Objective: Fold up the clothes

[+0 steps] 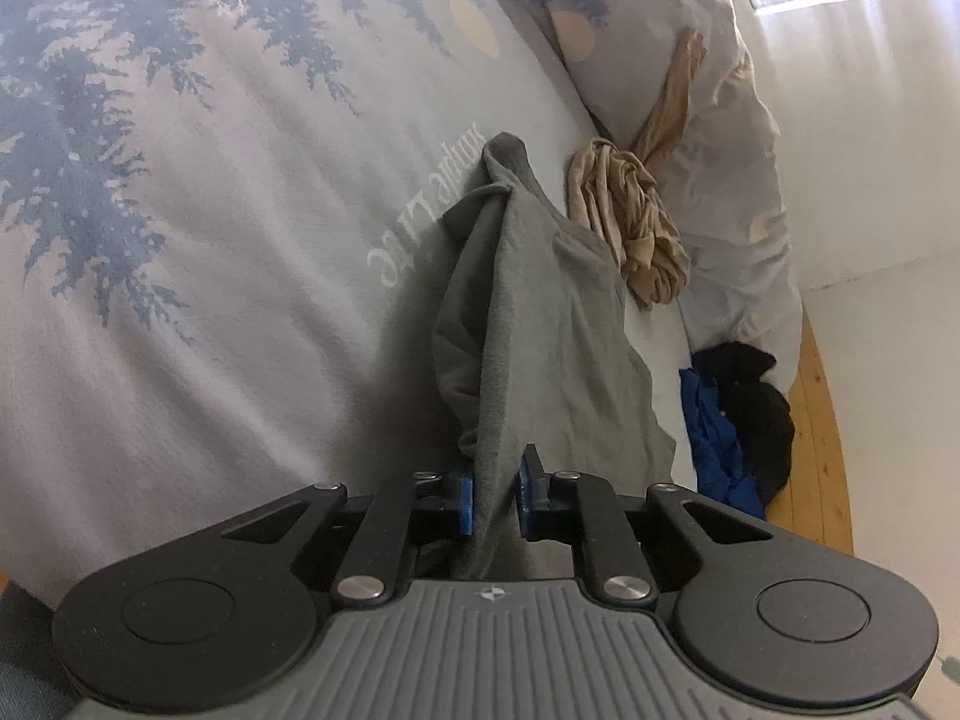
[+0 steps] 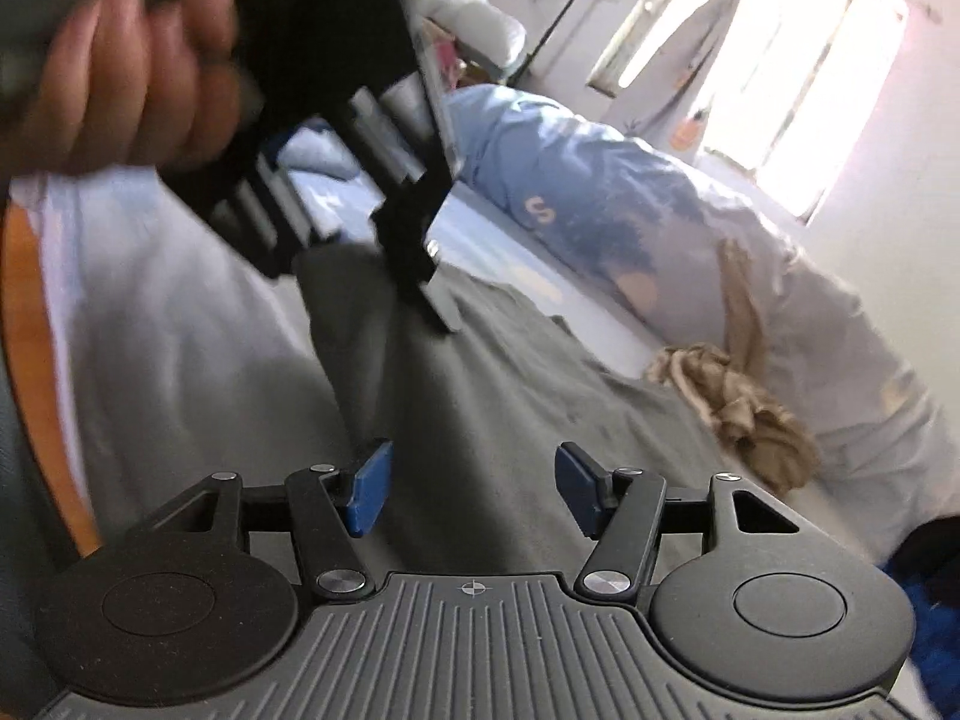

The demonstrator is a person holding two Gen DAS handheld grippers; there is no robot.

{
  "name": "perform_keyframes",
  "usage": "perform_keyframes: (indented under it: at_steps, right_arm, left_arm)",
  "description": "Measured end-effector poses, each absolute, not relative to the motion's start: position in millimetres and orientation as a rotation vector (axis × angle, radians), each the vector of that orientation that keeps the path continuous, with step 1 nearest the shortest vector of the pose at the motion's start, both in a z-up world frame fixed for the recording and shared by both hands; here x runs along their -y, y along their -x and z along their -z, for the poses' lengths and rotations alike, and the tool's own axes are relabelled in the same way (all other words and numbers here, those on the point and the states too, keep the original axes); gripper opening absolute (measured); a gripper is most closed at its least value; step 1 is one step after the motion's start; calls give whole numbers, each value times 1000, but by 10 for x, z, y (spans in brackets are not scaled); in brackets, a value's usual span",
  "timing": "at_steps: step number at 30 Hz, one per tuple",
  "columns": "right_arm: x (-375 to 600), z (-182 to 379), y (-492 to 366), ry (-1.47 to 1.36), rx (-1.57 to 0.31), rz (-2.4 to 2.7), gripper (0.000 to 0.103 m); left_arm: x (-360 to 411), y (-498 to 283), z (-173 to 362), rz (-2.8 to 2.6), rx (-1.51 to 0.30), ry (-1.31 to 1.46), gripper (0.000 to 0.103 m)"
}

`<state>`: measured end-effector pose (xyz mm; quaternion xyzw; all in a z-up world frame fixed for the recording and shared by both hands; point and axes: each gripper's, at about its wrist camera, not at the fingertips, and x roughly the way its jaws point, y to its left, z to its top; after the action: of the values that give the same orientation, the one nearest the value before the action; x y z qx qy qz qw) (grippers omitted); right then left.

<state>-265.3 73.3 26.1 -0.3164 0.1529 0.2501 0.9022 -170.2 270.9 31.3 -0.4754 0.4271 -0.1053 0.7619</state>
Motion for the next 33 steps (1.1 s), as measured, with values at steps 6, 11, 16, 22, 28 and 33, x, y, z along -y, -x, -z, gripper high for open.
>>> perform_keyframes:
  at_steps: [6, 11, 16, 22, 28, 33]
  right_arm:
    - [-814, -147, 2709, 696, -237, -480, 67]
    - [-816, -223, 2892, 633, -177, -527, 73]
    - [-930, -243, 3059, 665, -124, -597, 78]
    - [-789, -34, 2924, 718, -180, -499, 78]
    - [-850, 108, 2790, 741, -165, -419, 79]
    - [-729, 156, 2719, 765, -133, -346, 80]
  left_arm:
    - [-2637, 1700, -383, 212, -912, 1087, 15]
    - [-2668, 1703, -314, 170, -929, 1086, 15]
    - [-2711, 1704, -254, 168, -940, 1138, 15]
    - [-2671, 1701, -315, 193, -932, 1209, 15]
    - [-2605, 1711, -474, 210, -882, 1256, 15]
    - [-2569, 1727, -538, 214, -849, 1297, 15]
